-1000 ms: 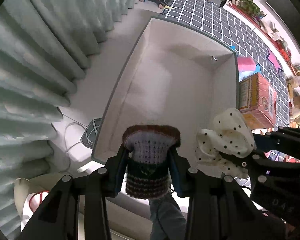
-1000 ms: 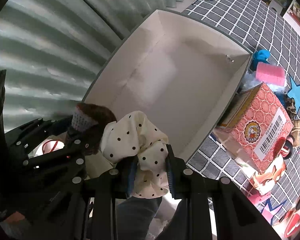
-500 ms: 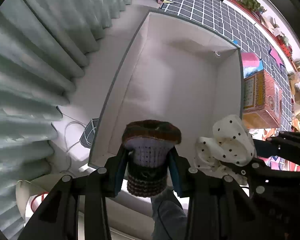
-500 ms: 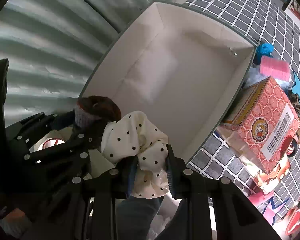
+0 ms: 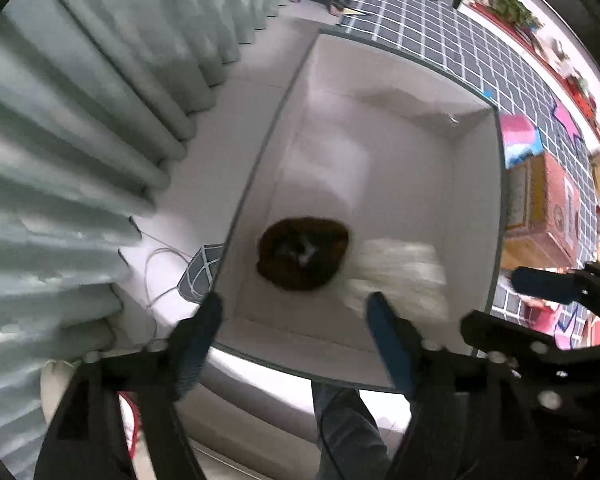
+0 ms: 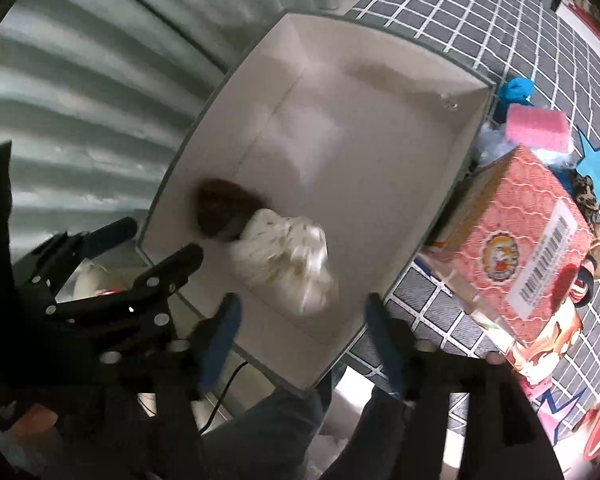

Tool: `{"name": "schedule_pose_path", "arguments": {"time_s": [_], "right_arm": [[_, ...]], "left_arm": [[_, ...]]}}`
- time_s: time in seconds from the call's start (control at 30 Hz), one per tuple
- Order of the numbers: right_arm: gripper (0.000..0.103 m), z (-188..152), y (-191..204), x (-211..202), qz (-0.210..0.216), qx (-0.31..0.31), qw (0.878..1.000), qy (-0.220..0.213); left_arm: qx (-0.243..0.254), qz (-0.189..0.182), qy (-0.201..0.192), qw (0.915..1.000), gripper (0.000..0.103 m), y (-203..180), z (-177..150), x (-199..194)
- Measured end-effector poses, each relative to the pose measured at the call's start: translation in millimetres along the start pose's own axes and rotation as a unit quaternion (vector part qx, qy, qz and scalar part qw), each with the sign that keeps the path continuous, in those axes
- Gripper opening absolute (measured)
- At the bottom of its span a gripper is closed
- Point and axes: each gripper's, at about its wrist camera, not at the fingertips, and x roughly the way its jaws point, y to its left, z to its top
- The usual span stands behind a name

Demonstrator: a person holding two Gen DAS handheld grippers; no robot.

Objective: Organize soft objects
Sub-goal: 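Open both tools to drop the hat and scrunchie into the white box, then move both tools back to the pile of soft items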

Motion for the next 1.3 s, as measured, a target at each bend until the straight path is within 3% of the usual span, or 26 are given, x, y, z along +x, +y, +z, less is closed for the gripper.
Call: {"name": "schedule_pose_path", "arguments": {"time_s": [0.2,0.27,0.33,0.37,0.5,0.7,0.93,1.2,1.3], "right_arm": [[0.084,-1.9,-1.5,-15.1,-0.013,-0.006,1.0,-0.017],[0.085,-2.4,-0.3,-21.9,-0.018,-0.004,1.0,-0.024],[0.093,-1.6,-6.2,-32.4,-0.025,0.006,0.999,-0.034],[0.103,-2.1,-9.6,-39.2,-0.028,0.011,0.999,-0.04],[0.103,-7.2,-29.8,-65.8,-0.009,0.041,0.996,-0.074],[0.103,-14.9,-77.6,-105.3,-0.014,0.097,0.988,-0.12],[0.103,-33.6,-162.8,-118.1,-0.023,0.188,0.973,-0.13],[0.103,-67.0,-248.3,-101.7,0.009,0.289,0.949,-0.124],[0.103,-74.6,-267.8,-97.4,0.016,0.308,0.944,-0.119]], "left_arm": [[-0.001,0.002,-0.018,0.9998,0.085,-3.1,3.2,-9.1],[-0.002,0.007,-0.025,0.9996,0.095,-3.4,6.3,-12.5],[-0.014,-0.008,-0.028,0.9995,0.103,-0.7,10.7,-16.2],[-0.024,-0.018,-0.026,0.9992,0.103,0.7,13.7,-17.6],[-0.02,-0.043,-0.021,0.9987,0.103,-9.2,25.1,-25.2],[0.03,-0.087,-0.031,0.9953,0.103,-58.3,49.8,-49.7],[0.085,-0.144,-0.012,0.9859,0.103,-128.4,96.6,-60.6],[0.114,-0.182,0.052,0.9752,0.103,-212.1,156.8,-22.6],[0.126,-0.179,0.073,0.973,0.103,-237.7,180.1,-2.4]]}}
